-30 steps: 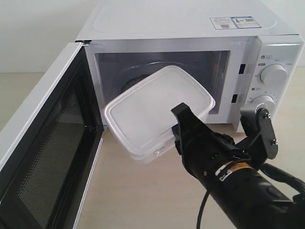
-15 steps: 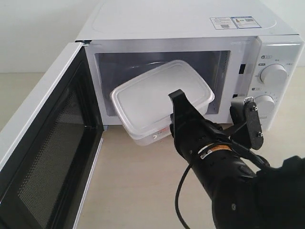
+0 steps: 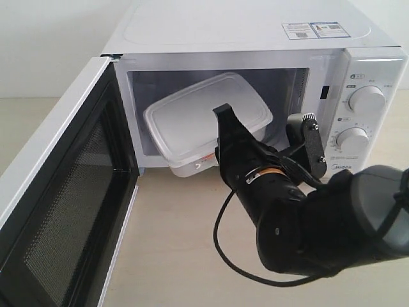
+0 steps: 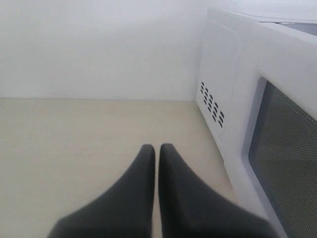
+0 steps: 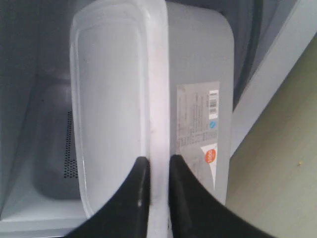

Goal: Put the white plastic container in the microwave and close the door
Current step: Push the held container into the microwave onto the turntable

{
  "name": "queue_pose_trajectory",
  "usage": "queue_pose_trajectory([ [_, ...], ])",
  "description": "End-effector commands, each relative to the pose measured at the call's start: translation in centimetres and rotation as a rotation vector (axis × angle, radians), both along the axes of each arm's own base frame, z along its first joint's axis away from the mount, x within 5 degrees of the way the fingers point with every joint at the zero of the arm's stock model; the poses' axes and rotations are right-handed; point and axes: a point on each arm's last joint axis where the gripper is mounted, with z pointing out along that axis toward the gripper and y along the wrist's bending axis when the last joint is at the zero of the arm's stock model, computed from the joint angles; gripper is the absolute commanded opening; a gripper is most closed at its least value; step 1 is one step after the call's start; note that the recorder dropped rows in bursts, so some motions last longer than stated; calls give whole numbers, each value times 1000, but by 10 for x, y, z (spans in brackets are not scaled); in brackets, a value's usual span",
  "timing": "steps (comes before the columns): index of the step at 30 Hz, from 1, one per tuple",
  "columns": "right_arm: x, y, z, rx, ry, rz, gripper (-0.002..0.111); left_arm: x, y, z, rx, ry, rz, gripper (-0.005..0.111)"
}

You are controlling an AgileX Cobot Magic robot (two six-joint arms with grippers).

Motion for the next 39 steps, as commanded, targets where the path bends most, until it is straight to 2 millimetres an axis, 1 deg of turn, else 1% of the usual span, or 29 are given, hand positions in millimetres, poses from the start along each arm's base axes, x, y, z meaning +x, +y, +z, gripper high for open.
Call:
queue_pose_trajectory([
  [1, 13, 0, 6, 9, -44, -9, 0, 0, 0, 1, -2, -3, -4, 4],
  [9, 34, -1, 2, 29, -40, -26, 0, 0, 0, 1, -2, -3, -4, 4],
  [21, 55, -3, -8, 82, -26, -59, 0, 0, 0, 1, -2, -3, -4, 4],
  [27, 62, -3, -6, 113, -39, -85, 0, 0, 0, 1, -2, -3, -4, 4],
  [33, 70, 3, -5, 127, -45, -86, 0, 0, 0, 1, -2, -3, -4, 4],
  [39, 74, 5, -21, 123, -6, -100, 0, 0, 0, 1, -2, -3, -4, 4],
])
